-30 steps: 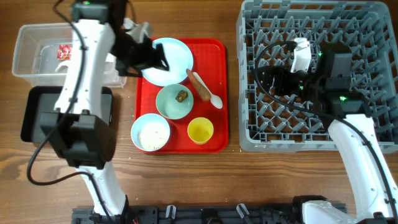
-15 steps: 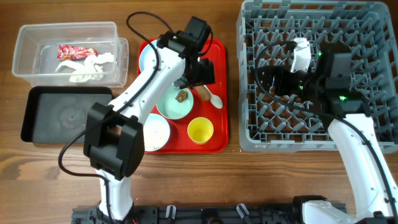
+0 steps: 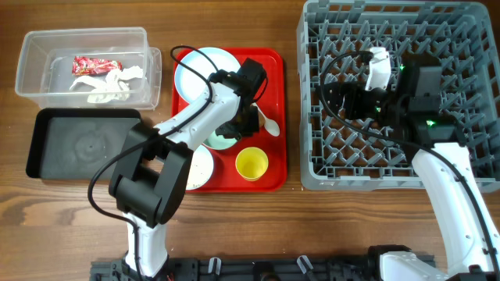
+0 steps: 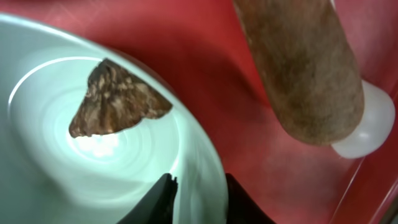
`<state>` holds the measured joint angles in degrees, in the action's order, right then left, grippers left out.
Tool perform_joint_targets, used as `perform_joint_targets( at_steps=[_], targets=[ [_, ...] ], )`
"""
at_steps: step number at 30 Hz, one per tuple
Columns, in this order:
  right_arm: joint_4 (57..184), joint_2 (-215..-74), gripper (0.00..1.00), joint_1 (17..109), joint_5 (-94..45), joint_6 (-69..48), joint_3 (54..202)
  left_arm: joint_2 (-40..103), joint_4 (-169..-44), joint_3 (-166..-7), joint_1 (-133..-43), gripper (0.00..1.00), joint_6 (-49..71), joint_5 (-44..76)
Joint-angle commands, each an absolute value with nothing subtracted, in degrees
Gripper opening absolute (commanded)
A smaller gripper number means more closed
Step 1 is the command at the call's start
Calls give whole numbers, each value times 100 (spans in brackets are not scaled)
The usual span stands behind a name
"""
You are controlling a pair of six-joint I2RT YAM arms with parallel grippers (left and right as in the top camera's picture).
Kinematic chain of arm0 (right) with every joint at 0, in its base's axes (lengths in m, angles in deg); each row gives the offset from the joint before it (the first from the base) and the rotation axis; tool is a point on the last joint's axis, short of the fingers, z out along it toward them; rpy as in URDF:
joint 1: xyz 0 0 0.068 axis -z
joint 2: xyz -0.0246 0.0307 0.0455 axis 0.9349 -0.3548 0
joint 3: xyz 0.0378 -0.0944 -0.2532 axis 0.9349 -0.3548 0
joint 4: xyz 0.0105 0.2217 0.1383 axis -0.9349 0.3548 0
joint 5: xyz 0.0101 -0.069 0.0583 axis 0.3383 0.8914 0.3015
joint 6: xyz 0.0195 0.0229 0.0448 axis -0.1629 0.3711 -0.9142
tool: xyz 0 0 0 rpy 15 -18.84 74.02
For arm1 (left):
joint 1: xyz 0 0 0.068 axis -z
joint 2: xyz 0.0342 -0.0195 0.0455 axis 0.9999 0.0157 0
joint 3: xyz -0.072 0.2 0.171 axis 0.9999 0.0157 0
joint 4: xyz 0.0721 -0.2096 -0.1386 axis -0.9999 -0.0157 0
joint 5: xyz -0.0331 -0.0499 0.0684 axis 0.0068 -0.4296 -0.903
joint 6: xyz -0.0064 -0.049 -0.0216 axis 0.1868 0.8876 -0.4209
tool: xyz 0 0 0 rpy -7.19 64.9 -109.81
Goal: Sort waste into correct bins and load items into the dishwasher rack
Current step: 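Grasp the light-green bowl with the left gripper, then tip the green bowl over the black tray to drop the scrap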
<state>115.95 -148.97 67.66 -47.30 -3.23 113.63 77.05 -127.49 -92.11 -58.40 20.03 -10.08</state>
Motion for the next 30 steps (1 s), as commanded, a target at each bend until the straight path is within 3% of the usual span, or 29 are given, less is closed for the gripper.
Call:
perform_joint_targets(
  at_steps=[1, 3, 12, 16, 21, 23, 25, 28, 30],
  targets=[
    [11582, -14972, 100, 6742, -4654, -445, 11470, 7729, -12677, -9181, -5847, 18, 1994, -1102],
    [11582, -14972, 100, 6742, -4654, -448, 11470, 7681, -12860, -9404, -5847, 4, 1994, -1100],
    [11578, -14972, 100, 6742, -4610, -443, 11470, 6881, -14252, -11275, -6376, 4, 1210, -562],
    [11578, -14972, 100, 6742, -4612, -445, 11470, 6156, -15149, -11316, -7713, 4, 1046, -193],
    [11645, -14972, 99, 6742, -4612, -448, 11470, 5992, -15643, -11034, -9840, 4, -559, 262],
    [11776, -14972, 100, 6742, -4610, -445, 11470, 5992, -15275, -10579, -10426, 4, -1311, 981],
    [11814, -14972, 100, 6742, -4610, -445, 11470, 5992, -14729, -9814, -11180, 4, -2174, 2585],
    [11757, -14972, 100, 6742, -4612, -448, 11470, 5992, -14064, -8787, -12179, 4, -2670, 4753],
    [11744, -14972, 100, 6742, -4612, -450, 11470, 5992, -13927, -8422, -12727, 4, -2663, 5536]
  ],
)
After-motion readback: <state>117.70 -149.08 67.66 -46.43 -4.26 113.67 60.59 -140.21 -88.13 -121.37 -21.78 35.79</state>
